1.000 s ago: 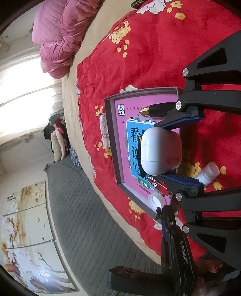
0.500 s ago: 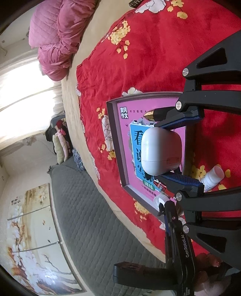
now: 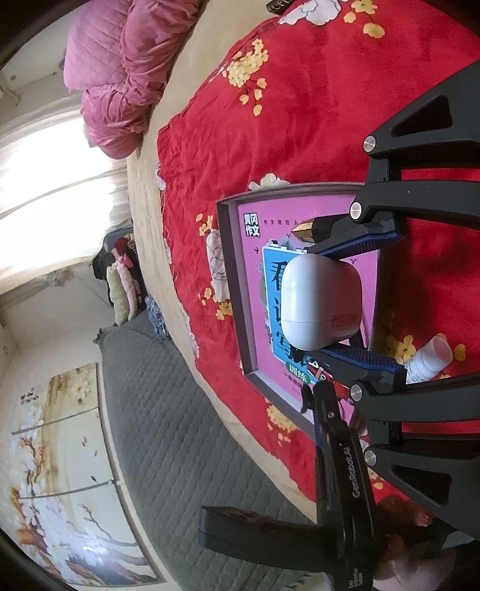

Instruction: Organize rigid objects

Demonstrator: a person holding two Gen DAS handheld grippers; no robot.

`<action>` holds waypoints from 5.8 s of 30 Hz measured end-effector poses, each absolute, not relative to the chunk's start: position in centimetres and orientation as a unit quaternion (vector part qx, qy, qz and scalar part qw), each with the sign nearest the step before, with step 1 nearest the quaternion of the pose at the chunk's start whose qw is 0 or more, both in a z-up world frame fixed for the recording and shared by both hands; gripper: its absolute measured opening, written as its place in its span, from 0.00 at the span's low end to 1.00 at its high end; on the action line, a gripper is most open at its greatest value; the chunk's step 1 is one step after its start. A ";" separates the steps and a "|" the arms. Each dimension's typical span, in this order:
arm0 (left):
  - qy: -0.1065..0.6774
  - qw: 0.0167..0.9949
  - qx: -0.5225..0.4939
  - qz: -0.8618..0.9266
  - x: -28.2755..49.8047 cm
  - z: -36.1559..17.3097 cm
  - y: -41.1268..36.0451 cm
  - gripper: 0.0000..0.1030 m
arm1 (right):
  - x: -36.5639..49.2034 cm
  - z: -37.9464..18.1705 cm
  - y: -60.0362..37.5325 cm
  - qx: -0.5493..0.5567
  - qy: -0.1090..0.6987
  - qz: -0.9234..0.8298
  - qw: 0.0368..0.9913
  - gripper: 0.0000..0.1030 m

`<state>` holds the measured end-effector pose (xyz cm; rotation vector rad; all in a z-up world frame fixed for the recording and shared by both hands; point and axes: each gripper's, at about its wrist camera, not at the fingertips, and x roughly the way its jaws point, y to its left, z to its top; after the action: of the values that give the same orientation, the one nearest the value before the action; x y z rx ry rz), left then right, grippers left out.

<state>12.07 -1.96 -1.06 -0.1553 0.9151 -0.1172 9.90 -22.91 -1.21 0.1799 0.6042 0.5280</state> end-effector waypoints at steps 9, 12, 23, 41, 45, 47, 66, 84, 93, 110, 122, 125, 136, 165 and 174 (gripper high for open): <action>0.449 0.889 -0.067 -0.061 13.6 -1.7 -3.2 0.16 | 10.5 -1.4 -23.0 0.090 0.296 0.256 0.916 0.45; 0.453 0.887 -0.063 -0.063 13.9 -2.1 -3.7 0.16 | 10.7 -1.5 -23.1 0.091 0.298 0.255 0.915 0.45; 0.469 0.879 -0.053 -0.067 14.8 -3.4 -4.2 0.16 | 11.4 -2.5 -22.5 0.081 0.315 0.257 0.910 0.45; 0.476 0.875 -0.045 -0.074 14.9 -4.3 -4.4 0.16 | 11.9 -4.1 -21.2 0.064 0.343 0.272 0.897 0.45; 0.477 0.875 -0.046 -0.073 15.0 -4.3 -4.3 0.16 | 11.9 -4.2 -21.1 0.058 0.346 0.272 0.896 0.45; 0.477 0.875 -0.046 -0.072 15.0 -4.4 -4.2 0.16 | 11.9 -4.3 -21.0 0.055 0.346 0.273 0.896 0.45; 0.490 0.868 -0.041 -0.069 16.1 -4.5 -3.9 0.16 | 11.6 -4.5 -19.8 0.003 0.343 0.276 0.898 0.45; 0.510 0.858 -0.001 -0.066 16.9 -4.4 -4.9 0.16 | 11.5 -3.4 -21.4 0.038 0.332 0.260 0.906 0.50; 0.523 0.849 -0.010 -0.067 17.3 -4.3 -4.7 0.16 | 11.8 -3.6 -22.3 0.056 0.337 0.248 0.907 0.51; 0.520 0.852 -0.004 -0.060 17.2 -4.4 -4.8 0.29 | 11.9 -3.6 -22.5 0.067 0.332 0.248 0.908 0.57; 0.517 0.854 -0.012 -0.057 17.0 -4.4 -4.5 0.38 | 11.8 -3.3 -22.8 0.071 0.327 0.244 0.910 0.58; 0.515 0.855 -0.015 -0.057 16.9 -4.3 -4.4 0.38 | 11.9 -3.3 -22.8 0.071 0.327 0.242 0.911 0.58; 0.502 0.863 -0.035 -0.052 16.4 -3.2 -3.4 0.47 | 12.2 -3.4 -23.2 0.072 0.328 0.230 0.914 0.62; 0.486 0.872 -0.039 -0.044 14.8 -1.8 -2.8 0.58 | 11.4 -2.6 -22.4 0.026 0.301 0.224 0.927 0.70; 0.482 0.874 -0.045 -0.044 14.2 -1.1 -2.5 0.58 | 10.9 -2.3 -23.5 0.040 0.299 0.214 0.929 0.72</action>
<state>14.25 -2.46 -1.08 -0.0940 1.0062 -0.0917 10.93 -23.46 -2.31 0.0823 0.6125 0.4394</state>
